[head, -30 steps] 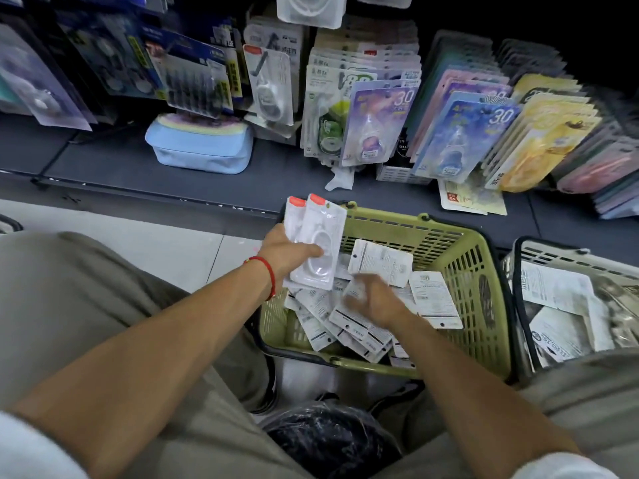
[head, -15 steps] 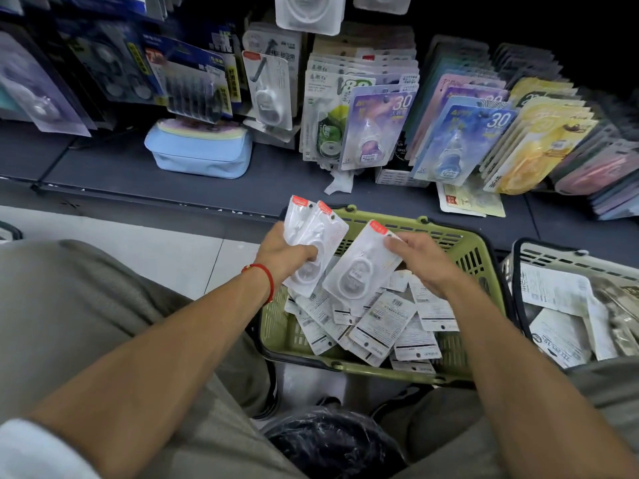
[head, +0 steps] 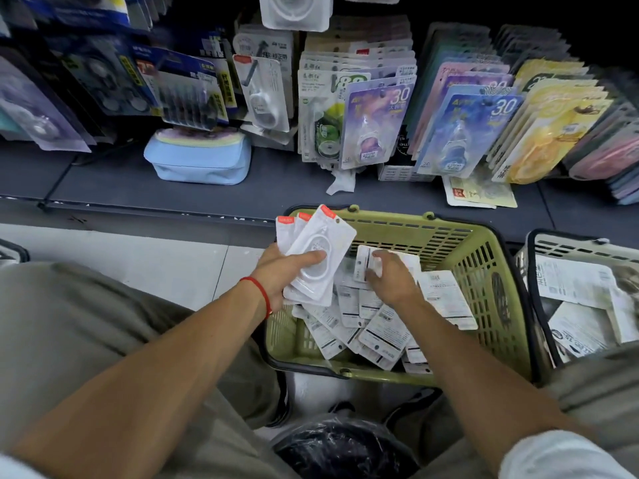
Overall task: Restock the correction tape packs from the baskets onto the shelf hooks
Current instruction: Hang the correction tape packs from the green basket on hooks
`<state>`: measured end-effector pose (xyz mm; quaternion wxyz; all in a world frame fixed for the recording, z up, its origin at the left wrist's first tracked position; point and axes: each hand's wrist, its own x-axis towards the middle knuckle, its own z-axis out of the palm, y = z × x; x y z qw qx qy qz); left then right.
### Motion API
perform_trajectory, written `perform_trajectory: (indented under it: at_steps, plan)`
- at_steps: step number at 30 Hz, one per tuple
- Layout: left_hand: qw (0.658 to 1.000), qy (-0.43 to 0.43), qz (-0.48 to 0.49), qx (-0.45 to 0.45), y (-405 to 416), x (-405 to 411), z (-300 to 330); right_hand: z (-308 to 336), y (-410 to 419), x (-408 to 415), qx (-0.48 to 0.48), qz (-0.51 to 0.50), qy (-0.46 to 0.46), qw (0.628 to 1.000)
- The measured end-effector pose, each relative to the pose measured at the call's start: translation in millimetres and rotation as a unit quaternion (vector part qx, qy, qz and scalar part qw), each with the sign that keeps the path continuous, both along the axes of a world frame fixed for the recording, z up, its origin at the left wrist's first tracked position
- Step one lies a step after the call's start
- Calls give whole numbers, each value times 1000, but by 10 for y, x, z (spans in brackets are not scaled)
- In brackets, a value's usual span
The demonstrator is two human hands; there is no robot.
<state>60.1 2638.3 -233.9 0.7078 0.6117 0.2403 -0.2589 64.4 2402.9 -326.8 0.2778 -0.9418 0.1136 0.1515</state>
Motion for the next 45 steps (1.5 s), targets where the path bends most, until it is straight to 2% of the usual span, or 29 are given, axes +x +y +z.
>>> perform_trajectory:
  at_steps: [2,3,9,12,14,16,17,19,21,23,25,29,31,39,43,45]
  plan:
    - [1000,5,7,-9,48,7,13,-266,-115,-146,-120,102,98,983]
    - [1000,5,6,-12,57,0,25,-347,-144,-206,-146,127,104,976]
    - [1000,-6,4,-10,10,10,84,-325,-141,-184,-165,153,16,974]
    - [1000,-16,15,3,-6,20,103,-68,-174,-111,-36,51,-38,997]
    - [999,-32,32,7,-7,22,116,146,-216,-61,73,-58,-97,991]
    - [997,-56,46,13,-16,22,149,452,-226,22,222,-183,-140,947]
    - [996,-74,48,22,-31,27,174,640,-205,71,314,-239,-143,908]
    - [991,-120,39,38,-84,35,244,975,-110,165,425,-306,-111,845]
    - [988,-152,35,21,-154,35,359,1202,70,212,427,-280,-112,852]
    - [983,-180,34,-3,-215,57,496,1325,229,224,415,-260,-155,858]
    - [978,-199,49,-26,-262,100,645,1447,304,239,424,-262,-188,846]
    - [968,-233,70,-63,-276,200,957,1785,226,381,473,-248,-171,828]
    - [964,-252,62,-53,-280,242,1103,2025,172,438,474,-225,-169,834]
    - [932,-352,77,-19,-446,634,1803,2900,41,662,422,-70,-277,860]
    - [907,-411,87,-11,-389,896,2152,3217,-65,802,475,21,-276,835]
    - [890,-442,111,23,-291,979,2217,3294,-107,865,478,22,-319,818]
